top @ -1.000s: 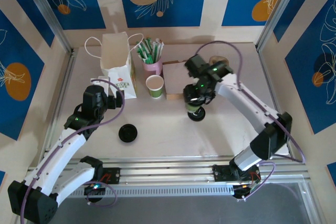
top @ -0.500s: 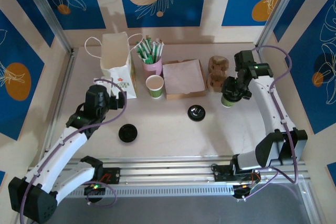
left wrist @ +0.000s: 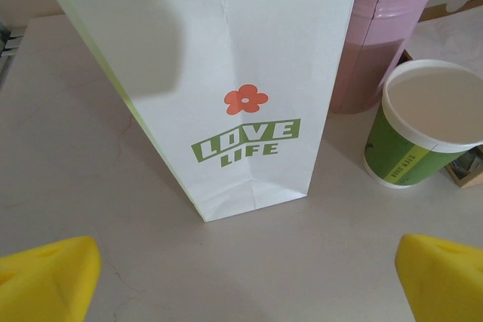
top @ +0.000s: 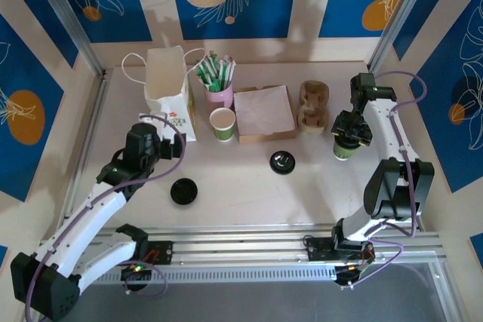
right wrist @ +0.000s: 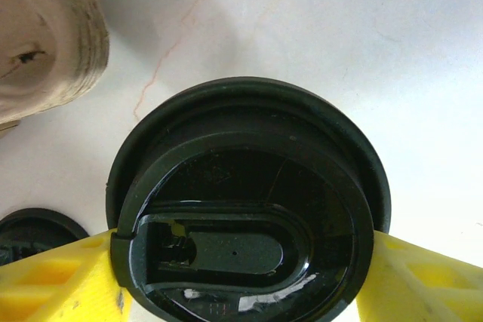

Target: Pack the takeout coffee

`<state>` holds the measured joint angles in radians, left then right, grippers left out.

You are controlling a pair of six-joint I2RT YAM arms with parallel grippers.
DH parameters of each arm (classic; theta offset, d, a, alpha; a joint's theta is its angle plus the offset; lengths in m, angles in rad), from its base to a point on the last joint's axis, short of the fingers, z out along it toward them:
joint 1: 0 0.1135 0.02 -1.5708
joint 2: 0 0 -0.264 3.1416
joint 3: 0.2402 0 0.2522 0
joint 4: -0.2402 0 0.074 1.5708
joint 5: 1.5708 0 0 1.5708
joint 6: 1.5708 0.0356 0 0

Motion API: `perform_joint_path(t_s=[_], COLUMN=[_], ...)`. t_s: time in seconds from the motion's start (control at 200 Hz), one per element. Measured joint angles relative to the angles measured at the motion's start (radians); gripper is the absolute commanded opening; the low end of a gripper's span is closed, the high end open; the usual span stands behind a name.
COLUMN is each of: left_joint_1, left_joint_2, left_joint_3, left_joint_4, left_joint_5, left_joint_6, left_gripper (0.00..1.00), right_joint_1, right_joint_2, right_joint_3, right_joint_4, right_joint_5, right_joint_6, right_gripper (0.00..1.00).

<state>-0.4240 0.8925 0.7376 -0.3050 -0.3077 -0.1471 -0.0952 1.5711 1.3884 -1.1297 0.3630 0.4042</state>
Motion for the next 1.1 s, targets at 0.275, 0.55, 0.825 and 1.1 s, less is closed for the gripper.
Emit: perform_joint_path(t_s=[0.275, 0.55, 0.825, 1.1], left_joint_1=[-0.008, -0.014, -0.021, -0.026], left_joint_2=[-0.001, -0.001, -0.001, -0.001], left_joint_3=[0.000, 0.000, 0.000, 0.000], left_joint_4=[0.000, -0.003, -0.003, -0.004], left_joint_5=[0.000, 0.000, -0.001, -0.008], left_joint_6=[0.000, 0.000, 0.001, 0.011], left_gripper=[1.00, 1.00, 1.00, 1.00], right_joint_1=[-0.031, -0.070, -0.072, -0.064], right_joint_2=[0.018, 0.019, 0.019, 0.019], right_joint_3=[0.001, -0.005, -0.013, -0.013], right_joint_4=[0.001, 0.021, 0.023, 0.023], right_joint_5=[0.002, -0.065, -0.083, -0.073], right_joint_6=[0.010, 0.018, 0.023, 0.024], right_gripper=[0.72, 0.74, 0.79, 0.84])
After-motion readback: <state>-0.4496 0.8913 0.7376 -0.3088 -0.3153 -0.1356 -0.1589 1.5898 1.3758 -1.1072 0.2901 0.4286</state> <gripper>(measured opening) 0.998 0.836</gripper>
